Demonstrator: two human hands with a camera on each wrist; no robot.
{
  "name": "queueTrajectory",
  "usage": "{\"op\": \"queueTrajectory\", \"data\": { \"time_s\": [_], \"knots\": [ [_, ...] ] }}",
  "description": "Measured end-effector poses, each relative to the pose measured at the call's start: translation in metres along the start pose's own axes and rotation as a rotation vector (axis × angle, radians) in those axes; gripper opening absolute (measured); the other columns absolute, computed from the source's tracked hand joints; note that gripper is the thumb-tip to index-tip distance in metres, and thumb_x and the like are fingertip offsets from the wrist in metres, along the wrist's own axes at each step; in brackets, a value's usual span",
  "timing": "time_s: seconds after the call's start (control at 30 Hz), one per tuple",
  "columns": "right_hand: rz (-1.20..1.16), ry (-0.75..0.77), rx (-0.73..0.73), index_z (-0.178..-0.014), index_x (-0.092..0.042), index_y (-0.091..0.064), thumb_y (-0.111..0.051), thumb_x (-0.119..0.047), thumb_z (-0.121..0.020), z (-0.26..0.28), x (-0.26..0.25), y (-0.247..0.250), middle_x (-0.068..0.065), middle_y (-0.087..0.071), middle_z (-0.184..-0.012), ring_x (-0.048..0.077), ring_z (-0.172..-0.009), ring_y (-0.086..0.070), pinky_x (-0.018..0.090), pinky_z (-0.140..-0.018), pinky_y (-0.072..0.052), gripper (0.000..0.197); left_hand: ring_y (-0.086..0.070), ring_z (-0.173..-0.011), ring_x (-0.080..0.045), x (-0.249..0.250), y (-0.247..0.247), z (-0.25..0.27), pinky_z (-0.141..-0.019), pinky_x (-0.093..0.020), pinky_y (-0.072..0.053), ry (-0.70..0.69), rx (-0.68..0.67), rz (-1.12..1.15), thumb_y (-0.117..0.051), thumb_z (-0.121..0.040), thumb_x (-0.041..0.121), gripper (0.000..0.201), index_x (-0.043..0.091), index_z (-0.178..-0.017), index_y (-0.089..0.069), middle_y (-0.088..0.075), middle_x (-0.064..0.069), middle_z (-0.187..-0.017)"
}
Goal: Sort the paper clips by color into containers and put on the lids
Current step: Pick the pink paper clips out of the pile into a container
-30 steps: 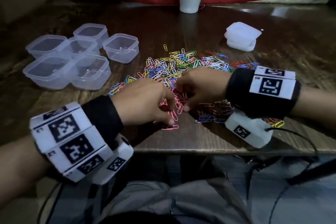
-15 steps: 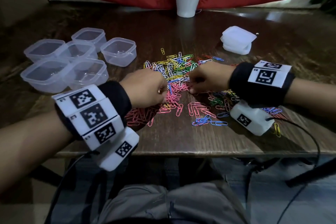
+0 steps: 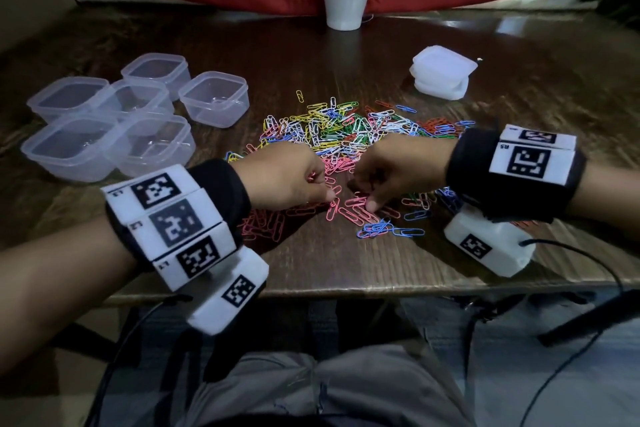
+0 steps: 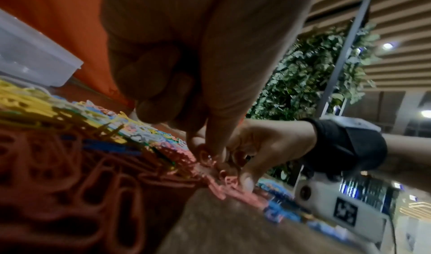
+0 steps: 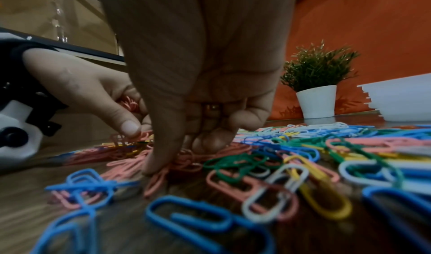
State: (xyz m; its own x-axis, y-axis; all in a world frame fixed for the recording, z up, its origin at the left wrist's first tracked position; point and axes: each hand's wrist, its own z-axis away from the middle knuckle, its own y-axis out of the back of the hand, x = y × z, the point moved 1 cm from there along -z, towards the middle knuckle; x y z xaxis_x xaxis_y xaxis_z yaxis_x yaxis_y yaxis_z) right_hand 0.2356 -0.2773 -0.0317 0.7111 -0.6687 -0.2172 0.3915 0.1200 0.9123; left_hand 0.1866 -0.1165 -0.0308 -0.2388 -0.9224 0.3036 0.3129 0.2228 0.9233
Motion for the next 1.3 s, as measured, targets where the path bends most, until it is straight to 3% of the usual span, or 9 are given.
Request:
{"op": "queueTrajectory", "data": {
  "time_s": [0.2,0.33,0.4,0.57,0.7,0.8,0.93,1.07,1.3],
  "knots": [
    [0.204,-0.035,0.014,-0.102,-0.003,-0.060,-0.048,-0.022,-0.095,-0.002,-0.005,-0.003,0.014,-0.060,-0.099,0.025,-0.085,-0.052,0.032,-0.072,-0.038,0.024,-0.040,-0.048,-0.004,0.008,0.004,-0.002,-0.048,-0.021,-0.030,-0.011,0.021,-0.022,-0.060,-0.089,0.033,0.025,0.019,-0.068,-0.057,-0.044,0.008,-0.051],
    [0.195,-0.103,0.073,-0.103,-0.004,-0.054,-0.038,-0.022,-0.099,0.001,-0.006,0.004,0.008,-0.048,-0.092,0.023,-0.086,-0.045,0.028,-0.070,-0.031,0.024,-0.032,-0.031,-0.004,0.002,0.009,-0.001,-0.038,-0.017,-0.022,0.027,0.072,0.315,-0.060,-0.089,0.027,0.026,0.010,-0.068,-0.057,-0.034,0.009,-0.034],
    [-0.063,-0.148,0.176,-0.092,-0.008,-0.050,-0.039,-0.022,-0.099,0.005,-0.002,0.013,0.006,-0.049,-0.087,0.020,-0.080,-0.047,0.027,-0.068,-0.038,0.019,-0.028,-0.031,-0.002,-0.001,0.009,0.003,-0.039,-0.017,-0.022,0.045,0.105,0.550,-0.059,-0.089,0.025,0.027,0.008,-0.069,-0.055,-0.031,0.012,-0.039],
    [-1.332,-0.157,0.358,-0.077,-0.012,-0.040,-0.038,-0.008,-0.098,0.017,-0.014,0.014,0.009,-0.055,-0.071,0.009,-0.051,-0.057,0.017,-0.043,-0.048,0.022,-0.022,-0.032,0.000,0.005,0.001,0.015,-0.032,-0.011,-0.018,0.062,0.299,0.888,-0.055,-0.091,0.023,0.027,0.015,-0.066,-0.048,-0.027,0.011,-0.040],
    [-1.649,-0.154,0.375,-0.077,-0.011,-0.043,-0.037,-0.007,-0.098,0.013,-0.035,0.001,0.004,-0.045,-0.062,0.004,-0.039,-0.046,0.014,-0.038,-0.042,0.022,-0.019,-0.034,0.000,0.013,-0.007,0.013,-0.033,-0.010,-0.014,0.133,0.362,1.106,-0.053,-0.092,0.028,0.030,0.019,-0.065,-0.046,-0.026,0.012,-0.043],
    [-1.856,-0.154,0.423,-0.083,-0.011,-0.050,-0.030,-0.007,-0.100,0.009,-0.046,-0.005,0.000,-0.045,-0.053,0.003,-0.037,-0.044,0.013,-0.037,-0.043,0.026,-0.029,-0.031,0.001,0.020,-0.005,0.011,-0.032,-0.011,-0.022,0.099,0.421,1.087,-0.052,-0.094,0.025,0.031,0.019,-0.064,-0.046,-0.035,0.015,-0.036],
    [-1.991,-0.210,0.492,-0.081,-0.011,-0.050,-0.031,-0.027,-0.100,0.003,-0.059,-0.013,0.000,-0.041,-0.049,0.005,-0.033,-0.040,0.013,-0.034,-0.039,0.031,-0.049,-0.064,-0.011,0.023,0.000,0.010,-0.064,-0.026,-0.039,0.008,0.530,0.758,-0.054,-0.092,0.027,0.028,0.016,-0.066,-0.055,-0.052,0.006,-0.060],
    [-2.081,-0.276,0.570,-0.074,-0.017,-0.043,-0.027,-0.052,-0.097,-0.006,-0.069,-0.017,-0.004,-0.036,-0.039,0.004,-0.026,-0.030,0.009,-0.029,-0.025,0.045,-0.049,-0.062,-0.017,0.031,0.006,0.007,-0.057,-0.027,-0.032,0.023,0.467,0.396,-0.051,-0.093,0.031,0.034,0.017,-0.063,-0.051,-0.050,0.003,-0.059],
    [-2.293,-0.249,0.579,-0.061,-0.015,-0.033,-0.031,-0.023,-0.098,0.021,-0.027,-0.024,-0.006,-0.027,-0.036,0.001,-0.022,-0.025,0.010,-0.023,-0.017,0.038,-0.040,-0.051,0.000,0.022,0.023,0.001,-0.056,-0.024,-0.031,-0.083,0.346,0.608,-0.057,-0.089,0.034,0.029,0.010,-0.078,-0.068,-0.051,0.004,-0.054]
  ]
}}
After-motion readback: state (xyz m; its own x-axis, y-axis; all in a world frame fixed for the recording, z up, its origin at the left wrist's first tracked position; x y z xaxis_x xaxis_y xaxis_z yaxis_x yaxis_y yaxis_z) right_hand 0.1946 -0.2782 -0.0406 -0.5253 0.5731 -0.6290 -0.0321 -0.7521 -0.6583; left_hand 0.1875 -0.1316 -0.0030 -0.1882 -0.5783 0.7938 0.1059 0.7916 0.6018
